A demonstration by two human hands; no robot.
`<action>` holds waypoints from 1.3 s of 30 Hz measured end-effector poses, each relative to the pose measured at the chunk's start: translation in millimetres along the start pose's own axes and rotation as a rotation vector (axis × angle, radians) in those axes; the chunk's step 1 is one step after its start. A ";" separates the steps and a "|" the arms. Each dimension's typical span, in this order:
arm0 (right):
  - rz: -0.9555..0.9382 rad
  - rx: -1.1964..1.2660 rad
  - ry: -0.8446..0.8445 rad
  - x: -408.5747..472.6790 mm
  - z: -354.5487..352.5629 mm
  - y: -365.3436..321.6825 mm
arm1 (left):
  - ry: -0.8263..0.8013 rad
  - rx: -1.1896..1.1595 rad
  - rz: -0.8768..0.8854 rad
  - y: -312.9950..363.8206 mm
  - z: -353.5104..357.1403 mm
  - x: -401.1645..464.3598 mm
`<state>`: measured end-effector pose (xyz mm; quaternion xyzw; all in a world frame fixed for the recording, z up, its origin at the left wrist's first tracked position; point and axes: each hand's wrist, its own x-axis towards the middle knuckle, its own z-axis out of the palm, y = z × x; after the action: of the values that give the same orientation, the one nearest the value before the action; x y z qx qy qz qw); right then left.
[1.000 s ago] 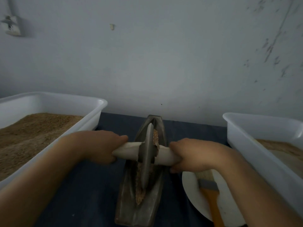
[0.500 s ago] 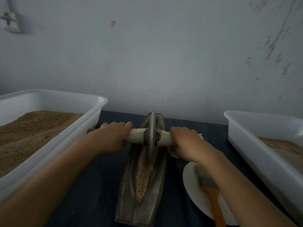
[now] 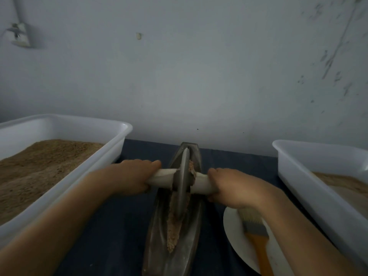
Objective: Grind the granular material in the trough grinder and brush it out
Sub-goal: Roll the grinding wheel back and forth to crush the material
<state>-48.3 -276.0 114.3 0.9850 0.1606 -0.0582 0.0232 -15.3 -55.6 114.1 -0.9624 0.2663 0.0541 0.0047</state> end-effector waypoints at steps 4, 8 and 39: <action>-0.101 0.005 -0.223 -24.6 -21.9 -10.4 | -0.259 -0.023 0.047 6.5 -19.7 -26.7; -0.104 0.040 -0.275 -32.2 -26.6 -12.5 | -0.315 -0.016 0.053 4.1 -22.7 -30.8; -0.103 0.073 -0.277 -25.2 -24.9 -5.4 | -0.278 -0.047 0.063 3.2 -20.1 -26.5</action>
<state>-71.1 -277.2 142.0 0.9582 0.2042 -0.2005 0.0063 -37.5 -45.5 137.0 -0.9366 0.2917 0.1933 0.0172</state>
